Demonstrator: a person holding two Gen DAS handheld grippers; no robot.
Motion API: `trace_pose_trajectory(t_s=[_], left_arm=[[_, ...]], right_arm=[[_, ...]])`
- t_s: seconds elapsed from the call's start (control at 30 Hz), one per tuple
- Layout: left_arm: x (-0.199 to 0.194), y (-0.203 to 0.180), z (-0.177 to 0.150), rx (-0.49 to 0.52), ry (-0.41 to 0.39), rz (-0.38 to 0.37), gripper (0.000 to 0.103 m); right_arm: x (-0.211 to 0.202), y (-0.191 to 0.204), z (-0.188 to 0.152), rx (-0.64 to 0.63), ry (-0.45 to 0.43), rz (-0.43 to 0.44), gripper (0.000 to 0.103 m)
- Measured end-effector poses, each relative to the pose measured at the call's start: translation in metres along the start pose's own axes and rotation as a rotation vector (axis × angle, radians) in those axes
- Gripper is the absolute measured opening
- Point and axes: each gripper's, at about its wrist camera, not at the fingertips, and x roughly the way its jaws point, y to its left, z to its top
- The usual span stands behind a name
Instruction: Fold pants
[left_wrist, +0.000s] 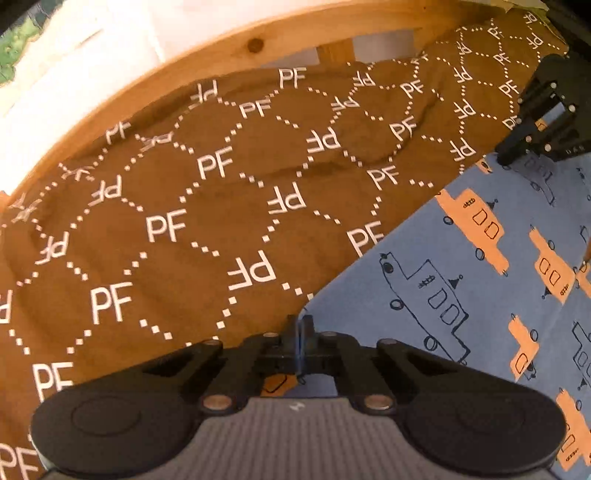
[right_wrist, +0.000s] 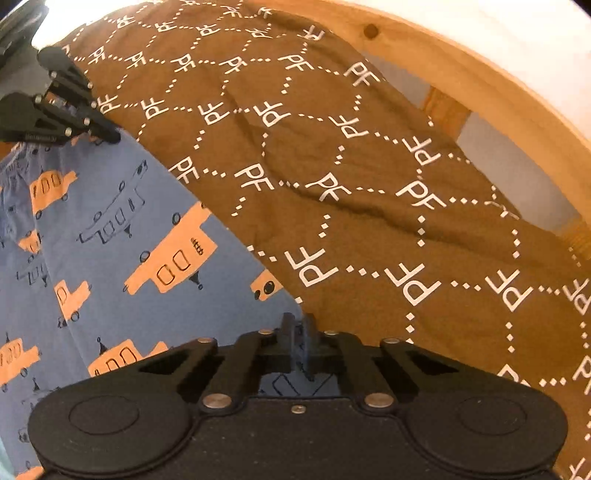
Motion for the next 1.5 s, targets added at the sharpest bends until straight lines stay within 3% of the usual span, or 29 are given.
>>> trace_pose_trajectory(t_s=[0.17,0.37,0.47,0.57,0.67,0.73,0.77,0.8,0.83,0.93,1.0,1.07,1.3,1.4,1.5], left_arm=[[-0.015,-0.001,0.007,-0.029,-0.055,0.054,0.000],[-0.028,0.013,0.028,-0.112,-0.160,0.172,0.000],[-0.020,0.023,0.039,-0.154,-0.158,0.219,0.000],[-0.006,0.027,0.041,-0.173,-0.133,0.242,0.000],[0.008,0.031,0.037,-0.189,-0.093,0.240,0.005],[0.010,0.039,0.035,-0.213,-0.080,0.227,0.014],[0.009,0.043,0.034,-0.229,-0.084,0.221,0.025],[0.005,0.047,0.032,-0.248,-0.093,0.221,0.038],[0.000,0.051,0.030,-0.266,-0.105,0.221,0.043],[-0.010,0.061,0.023,-0.301,-0.126,0.191,0.053],[-0.018,0.069,0.017,-0.319,-0.129,0.159,0.066],[-0.025,0.077,0.009,-0.317,-0.131,0.126,0.072],[-0.038,0.094,-0.014,-0.278,-0.137,0.057,0.079],[-0.028,0.099,-0.015,-0.293,-0.120,0.076,0.078],[-0.026,0.098,-0.012,-0.285,-0.132,0.049,0.074]], right_arm=[[-0.014,0.009,0.003,-0.027,-0.054,-0.082,0.001],[-0.024,0.011,0.030,-0.058,-0.167,-0.293,0.001],[-0.014,0.005,0.051,-0.047,-0.205,-0.371,0.001],[0.007,0.000,0.066,-0.041,-0.184,-0.401,0.001],[0.032,-0.002,0.071,-0.038,-0.125,-0.402,0.001],[0.043,0.000,0.069,-0.037,-0.100,-0.409,0.002],[0.045,0.000,0.068,-0.030,-0.098,-0.416,0.004],[0.045,-0.001,0.067,-0.023,-0.105,-0.418,0.013],[0.042,-0.003,0.067,-0.011,-0.118,-0.418,0.026],[0.029,-0.007,0.066,0.012,-0.148,-0.389,0.051],[0.021,-0.006,0.066,0.024,-0.156,-0.377,0.057],[0.011,-0.005,0.065,0.045,-0.171,-0.349,0.062],[0.007,0.016,0.070,0.021,-0.218,-0.243,0.075],[0.019,0.034,0.083,-0.054,-0.231,-0.234,0.076],[0.033,0.041,0.100,-0.092,-0.211,-0.222,0.073]])
